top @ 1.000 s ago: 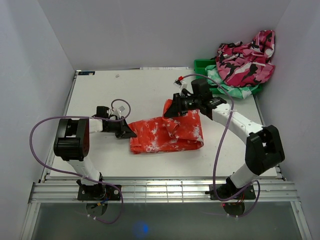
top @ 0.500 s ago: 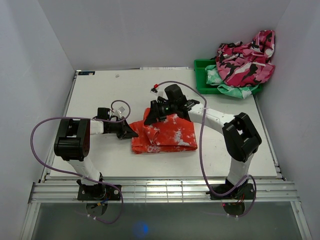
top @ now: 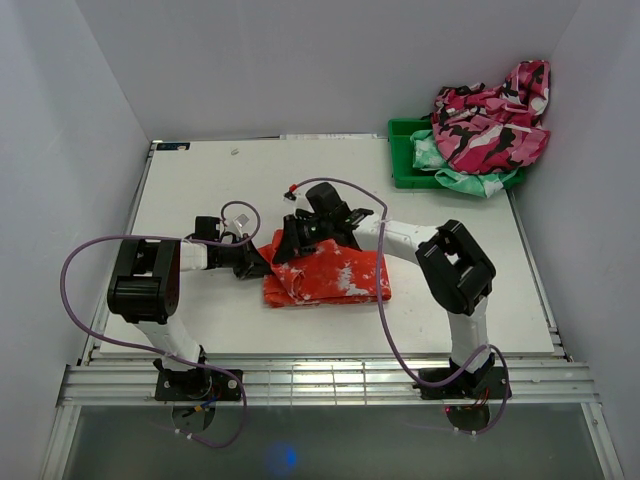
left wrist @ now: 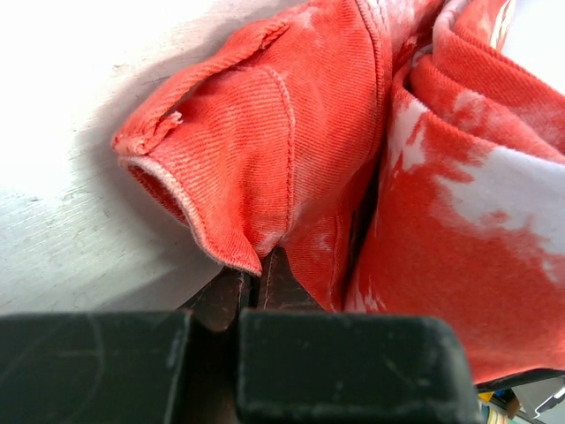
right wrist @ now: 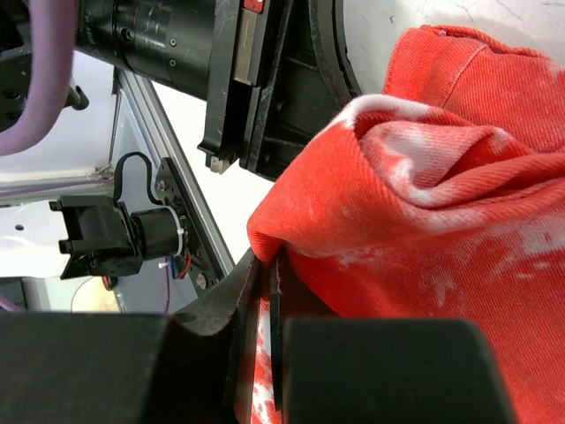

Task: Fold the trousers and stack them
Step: Fold the trousers

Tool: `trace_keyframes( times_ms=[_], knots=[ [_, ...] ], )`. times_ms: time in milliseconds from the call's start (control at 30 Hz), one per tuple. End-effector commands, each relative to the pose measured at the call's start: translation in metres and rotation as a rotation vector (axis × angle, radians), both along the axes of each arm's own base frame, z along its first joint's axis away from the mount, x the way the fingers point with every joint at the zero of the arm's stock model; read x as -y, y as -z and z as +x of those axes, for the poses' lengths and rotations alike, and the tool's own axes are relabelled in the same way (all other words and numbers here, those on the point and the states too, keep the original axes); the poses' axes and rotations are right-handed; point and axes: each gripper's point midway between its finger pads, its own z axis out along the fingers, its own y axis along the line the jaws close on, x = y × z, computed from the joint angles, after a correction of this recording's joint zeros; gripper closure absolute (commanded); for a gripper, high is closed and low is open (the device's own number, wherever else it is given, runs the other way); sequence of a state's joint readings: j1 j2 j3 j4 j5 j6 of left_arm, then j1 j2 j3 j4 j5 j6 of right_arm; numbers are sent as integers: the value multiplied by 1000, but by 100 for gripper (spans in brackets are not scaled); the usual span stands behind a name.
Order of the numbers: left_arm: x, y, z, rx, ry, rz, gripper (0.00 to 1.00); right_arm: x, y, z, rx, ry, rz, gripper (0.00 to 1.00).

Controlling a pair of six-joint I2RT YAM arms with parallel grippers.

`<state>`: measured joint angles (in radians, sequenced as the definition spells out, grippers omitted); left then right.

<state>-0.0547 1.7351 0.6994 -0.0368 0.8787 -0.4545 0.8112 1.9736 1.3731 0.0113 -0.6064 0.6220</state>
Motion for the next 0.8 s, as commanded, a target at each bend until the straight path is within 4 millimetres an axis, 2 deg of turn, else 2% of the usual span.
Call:
trace_keyframes(
  times_ms=[0, 333, 600, 633, 700, 767],
  knots=[
    [0, -4, 0, 26, -16, 23, 100, -21, -24, 4, 15, 7, 75, 92],
    [-1, -3, 1, 26, -39, 33, 100, -37, -14, -4, -53, 11, 70, 92],
    [-2, -1, 1, 17, -45, 41, 100, -45, 6, -5, -78, 6, 49, 92],
    [-3, -1, 0, 15, -47, 42, 98, -45, 9, -6, -85, 3, 48, 92],
    [-3, -2, 1, 17, -47, 46, 86, -47, 5, -9, -90, -9, 71, 92],
    [-5, -2, 2, 15, -52, 62, 80, -47, -1, -11, -83, -24, 94, 91]
  ],
)
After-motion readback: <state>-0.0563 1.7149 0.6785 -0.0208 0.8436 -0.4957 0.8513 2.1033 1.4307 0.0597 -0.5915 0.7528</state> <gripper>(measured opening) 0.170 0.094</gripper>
